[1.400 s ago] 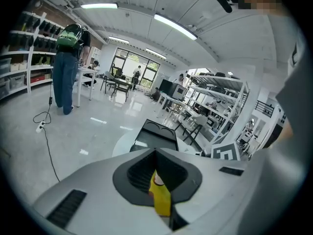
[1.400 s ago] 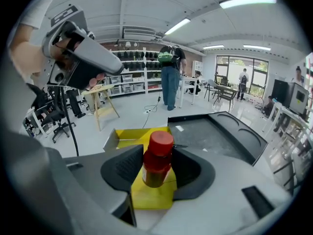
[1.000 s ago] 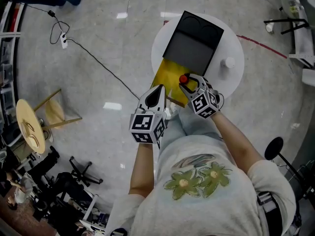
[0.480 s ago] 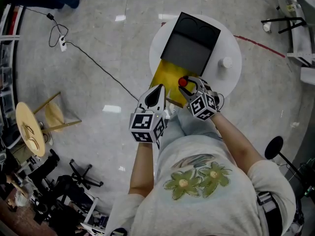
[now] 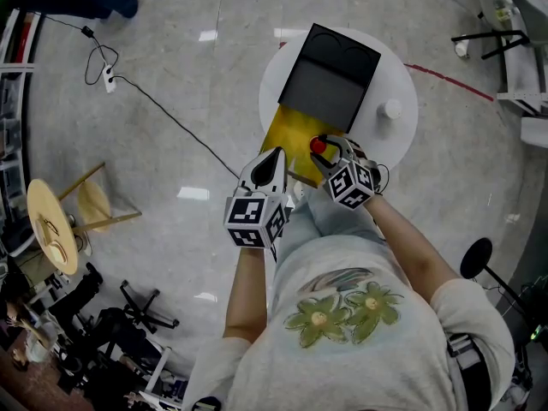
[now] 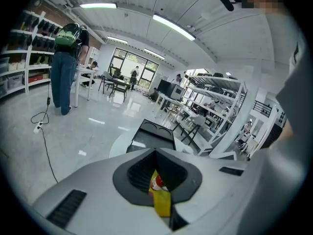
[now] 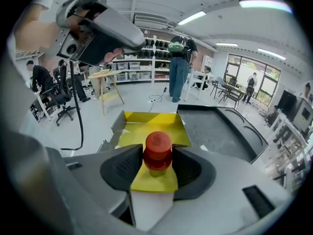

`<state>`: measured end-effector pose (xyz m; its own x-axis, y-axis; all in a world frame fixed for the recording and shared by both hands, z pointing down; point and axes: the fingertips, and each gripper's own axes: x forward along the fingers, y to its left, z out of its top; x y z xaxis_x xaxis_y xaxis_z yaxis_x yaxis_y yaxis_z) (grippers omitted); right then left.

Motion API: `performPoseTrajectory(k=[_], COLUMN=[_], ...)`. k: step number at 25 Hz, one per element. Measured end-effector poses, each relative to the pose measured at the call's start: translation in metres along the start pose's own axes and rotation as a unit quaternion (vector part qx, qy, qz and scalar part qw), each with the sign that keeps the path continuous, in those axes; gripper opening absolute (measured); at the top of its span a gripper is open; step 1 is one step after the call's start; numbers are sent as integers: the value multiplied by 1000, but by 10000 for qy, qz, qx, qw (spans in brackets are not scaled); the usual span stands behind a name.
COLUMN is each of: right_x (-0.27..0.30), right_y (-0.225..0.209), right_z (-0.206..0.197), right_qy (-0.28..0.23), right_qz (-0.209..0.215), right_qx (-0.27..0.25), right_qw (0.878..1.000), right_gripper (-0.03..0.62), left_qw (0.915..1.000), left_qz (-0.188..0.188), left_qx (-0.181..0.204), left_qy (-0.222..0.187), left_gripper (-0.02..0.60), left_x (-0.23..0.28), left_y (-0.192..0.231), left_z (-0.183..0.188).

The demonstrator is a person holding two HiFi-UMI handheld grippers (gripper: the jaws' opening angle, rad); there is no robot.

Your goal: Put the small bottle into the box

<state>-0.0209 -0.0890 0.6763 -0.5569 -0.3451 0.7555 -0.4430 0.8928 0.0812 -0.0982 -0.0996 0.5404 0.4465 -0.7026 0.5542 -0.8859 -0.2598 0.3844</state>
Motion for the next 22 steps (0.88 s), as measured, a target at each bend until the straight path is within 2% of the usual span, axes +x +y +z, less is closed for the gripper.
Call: performPoseTrajectory(k=[6, 12, 14, 21, 22], right_x=[-15, -53, -69, -127, -134], right_y=[4, -1, -6, -19, -20], right_z=[14, 53, 71, 121, 126], right_qy=[-75, -605, -857, -1759, -1855], right_qz=[159, -50, -162, -596, -633], right_qx=[218, 402, 470, 829, 841], right_qw=[9996, 9973, 9951, 9791, 9770], right_gripper=[195, 195, 173, 3, 3], left_qw=[9999, 9996, 9993, 9975, 9972], left_qz=[-2, -35, -61, -169, -180], left_qx=[25, 81, 119, 357, 383], left_qy=[-113, -261, -335, -579, -612], left_gripper=[0, 0, 1, 0, 0], left_x=[-6, -20, -23, -41, -44], left_y=[-2, -8, -11, -32, -35], left_z=[6, 16, 22, 40, 41])
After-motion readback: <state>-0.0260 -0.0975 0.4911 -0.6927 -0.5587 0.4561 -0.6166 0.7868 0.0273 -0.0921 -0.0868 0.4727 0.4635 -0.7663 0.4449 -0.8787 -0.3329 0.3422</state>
